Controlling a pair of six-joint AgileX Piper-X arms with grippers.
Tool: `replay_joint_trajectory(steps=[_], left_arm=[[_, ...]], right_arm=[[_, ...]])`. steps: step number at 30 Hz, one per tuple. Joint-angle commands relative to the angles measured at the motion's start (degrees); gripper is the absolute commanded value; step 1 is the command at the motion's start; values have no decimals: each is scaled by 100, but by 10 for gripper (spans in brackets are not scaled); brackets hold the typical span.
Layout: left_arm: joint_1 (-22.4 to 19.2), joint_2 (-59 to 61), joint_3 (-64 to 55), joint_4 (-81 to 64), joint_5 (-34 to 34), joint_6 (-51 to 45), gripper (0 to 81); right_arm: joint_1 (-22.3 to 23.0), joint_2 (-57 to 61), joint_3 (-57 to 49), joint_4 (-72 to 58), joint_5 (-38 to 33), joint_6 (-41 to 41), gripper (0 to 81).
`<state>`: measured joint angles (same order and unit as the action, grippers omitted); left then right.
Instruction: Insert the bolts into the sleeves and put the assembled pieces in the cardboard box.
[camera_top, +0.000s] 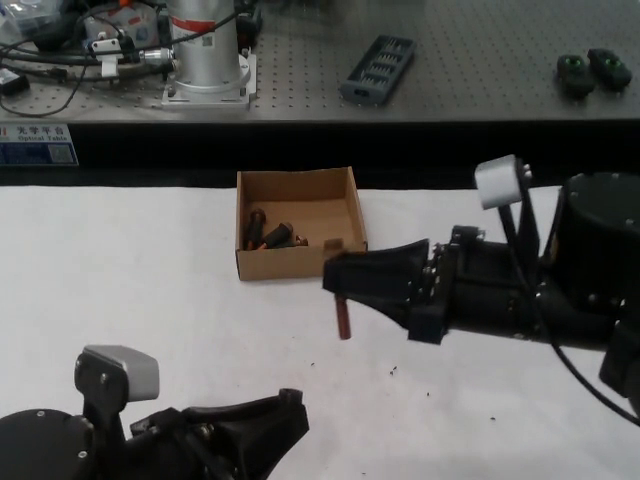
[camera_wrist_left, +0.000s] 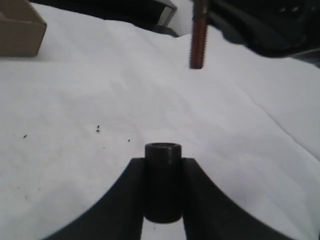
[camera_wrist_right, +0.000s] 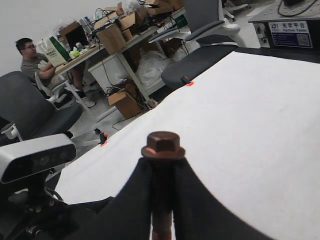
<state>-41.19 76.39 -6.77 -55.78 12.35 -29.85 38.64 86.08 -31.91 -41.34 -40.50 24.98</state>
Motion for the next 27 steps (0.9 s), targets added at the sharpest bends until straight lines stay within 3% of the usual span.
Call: replay_joint_trajectory(steps=[1, 14, 27], left_arm=[[10, -59, -11, -468, 221, -113, 150], [10, -59, 15, -495, 213, 188, 150], [10, -847, 15, 945, 470, 1145, 150]], right_arm=[[29, 19, -16, -206, -47, 65, 49], [38, 43, 836, -1925, -4, 1167, 49], [113, 43, 881, -1997, -160, 1271, 49]])
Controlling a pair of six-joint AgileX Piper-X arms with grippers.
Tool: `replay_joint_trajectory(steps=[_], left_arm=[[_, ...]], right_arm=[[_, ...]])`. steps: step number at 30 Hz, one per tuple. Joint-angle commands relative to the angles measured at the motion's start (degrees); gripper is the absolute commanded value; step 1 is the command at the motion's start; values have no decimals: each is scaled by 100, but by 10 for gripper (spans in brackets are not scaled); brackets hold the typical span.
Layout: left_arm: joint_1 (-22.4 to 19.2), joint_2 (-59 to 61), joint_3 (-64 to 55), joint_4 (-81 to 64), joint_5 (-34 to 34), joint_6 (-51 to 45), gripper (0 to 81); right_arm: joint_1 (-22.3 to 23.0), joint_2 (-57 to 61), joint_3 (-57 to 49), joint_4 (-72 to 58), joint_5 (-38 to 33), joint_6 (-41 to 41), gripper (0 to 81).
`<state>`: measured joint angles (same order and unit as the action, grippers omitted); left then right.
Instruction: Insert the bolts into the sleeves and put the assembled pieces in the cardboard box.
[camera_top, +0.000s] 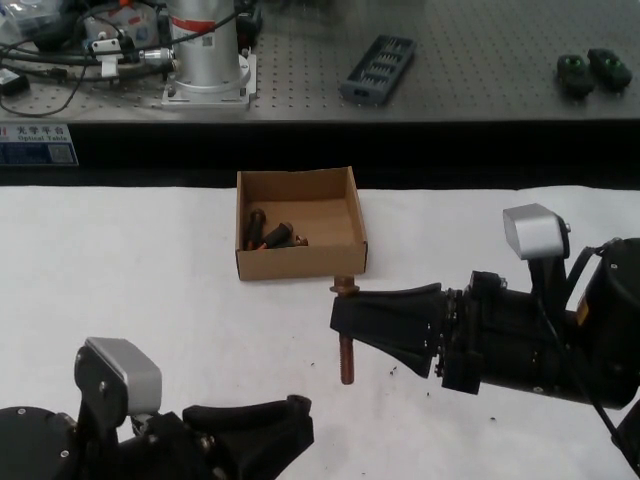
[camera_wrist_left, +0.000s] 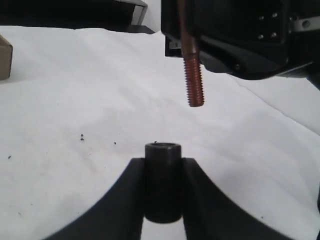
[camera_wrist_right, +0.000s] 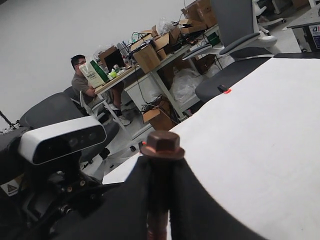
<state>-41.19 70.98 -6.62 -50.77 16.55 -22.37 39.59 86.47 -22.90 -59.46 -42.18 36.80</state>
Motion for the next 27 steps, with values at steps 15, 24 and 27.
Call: replay_joint_trajectory(steps=[15, 24, 27], left_arm=[[10, -1697, 1, 1803, -173, 914, 150], [10, -2852, 461, 2887, -289, 1018, 150], [10, -3415, 662, 2887, -550, 862, 150]], right_arm=[[390, 4, -20, -170, 287, 103, 49], [390, 4, -20, -180, 302, 135, 49], [390, 4, -20, -180, 302, 135, 49]])
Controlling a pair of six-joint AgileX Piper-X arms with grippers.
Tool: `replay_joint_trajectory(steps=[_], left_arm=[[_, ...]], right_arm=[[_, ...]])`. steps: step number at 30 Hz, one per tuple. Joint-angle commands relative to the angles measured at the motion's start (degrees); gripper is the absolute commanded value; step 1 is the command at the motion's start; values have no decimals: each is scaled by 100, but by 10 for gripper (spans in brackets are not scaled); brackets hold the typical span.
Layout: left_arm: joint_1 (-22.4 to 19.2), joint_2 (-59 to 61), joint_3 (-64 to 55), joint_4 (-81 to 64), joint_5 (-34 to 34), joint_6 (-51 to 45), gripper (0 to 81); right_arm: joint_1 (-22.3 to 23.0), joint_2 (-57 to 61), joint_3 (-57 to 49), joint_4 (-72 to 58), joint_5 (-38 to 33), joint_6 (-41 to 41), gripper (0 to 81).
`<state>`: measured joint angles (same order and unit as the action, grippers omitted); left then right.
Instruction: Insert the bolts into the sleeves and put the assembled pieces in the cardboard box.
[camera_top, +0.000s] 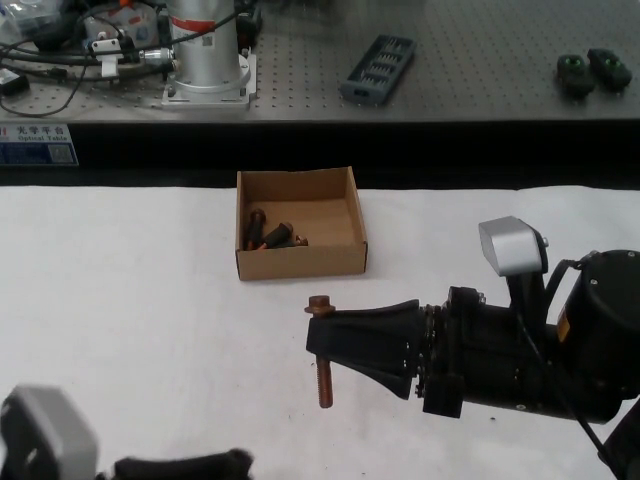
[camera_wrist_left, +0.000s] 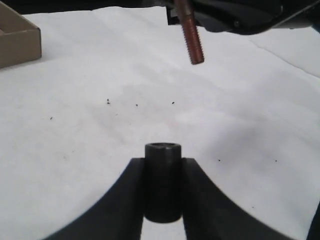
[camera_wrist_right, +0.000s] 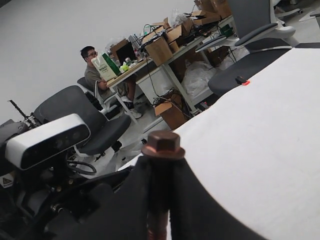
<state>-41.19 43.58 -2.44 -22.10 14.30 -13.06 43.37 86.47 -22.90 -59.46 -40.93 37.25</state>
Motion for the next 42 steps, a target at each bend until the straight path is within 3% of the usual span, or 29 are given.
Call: replay_joint_trajectory(steps=[1, 10, 20, 30, 42], left_arm=[[10, -814, 244, 52, -370, -70, 150], [10, -1913, 244, 916, -765, 21, 150], [10, -3086, 244, 2162, -859, 21, 150], [10, -4275, 244, 3373, -979, -116, 150], [10, -4358, 244, 3660, -1022, -154, 150]], right_arm=[[12, 4, -20, -180, 177, 90, 49], [24, 4, -20, -180, 177, 146, 49], [718, 4, -245, -211, 318, 104, 49], [863, 124, -347, -211, 397, 164, 49], [1182, 566, -862, -224, 362, 210, 49]])
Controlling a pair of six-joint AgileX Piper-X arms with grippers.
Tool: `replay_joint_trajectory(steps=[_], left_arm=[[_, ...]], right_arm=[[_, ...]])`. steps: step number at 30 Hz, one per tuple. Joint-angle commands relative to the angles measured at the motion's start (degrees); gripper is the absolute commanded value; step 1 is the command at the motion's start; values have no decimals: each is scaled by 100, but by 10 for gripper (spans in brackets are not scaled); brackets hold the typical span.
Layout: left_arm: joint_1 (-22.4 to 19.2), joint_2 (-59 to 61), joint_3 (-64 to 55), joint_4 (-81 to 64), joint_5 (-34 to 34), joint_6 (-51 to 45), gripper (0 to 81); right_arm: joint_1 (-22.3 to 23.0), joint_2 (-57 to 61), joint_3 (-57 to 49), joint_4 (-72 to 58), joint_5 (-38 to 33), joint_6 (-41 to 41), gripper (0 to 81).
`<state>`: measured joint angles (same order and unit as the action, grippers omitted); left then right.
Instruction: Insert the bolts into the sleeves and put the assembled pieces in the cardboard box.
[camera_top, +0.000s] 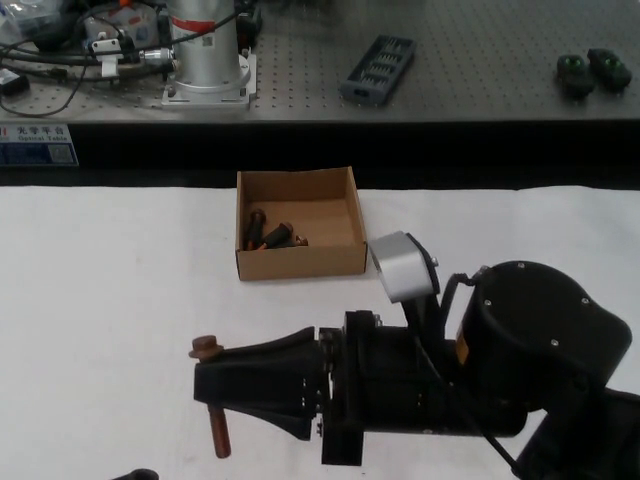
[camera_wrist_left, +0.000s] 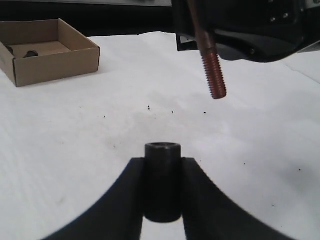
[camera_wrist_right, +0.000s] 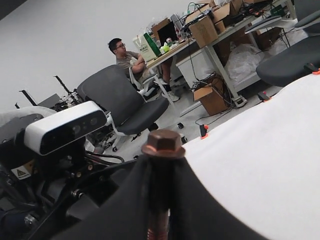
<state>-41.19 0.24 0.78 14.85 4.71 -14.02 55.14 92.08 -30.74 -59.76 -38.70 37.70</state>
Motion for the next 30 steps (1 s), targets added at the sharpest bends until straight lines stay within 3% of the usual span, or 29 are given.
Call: replay_joint_trajectory(steps=[1, 17, 30], left_arm=[[10, -24, -78, -30, -63, -59, 150], [10, 1187, -78, -741, 220, -112, 150], [10, 2541, -78, -2235, 244, -148, 150]], right_arm=[[6, 6, -87, -194, 126, 164, 49], [27, 509, -90, -725, 126, 379, 49], [-4, 506, -90, -711, 85, 391, 49]])
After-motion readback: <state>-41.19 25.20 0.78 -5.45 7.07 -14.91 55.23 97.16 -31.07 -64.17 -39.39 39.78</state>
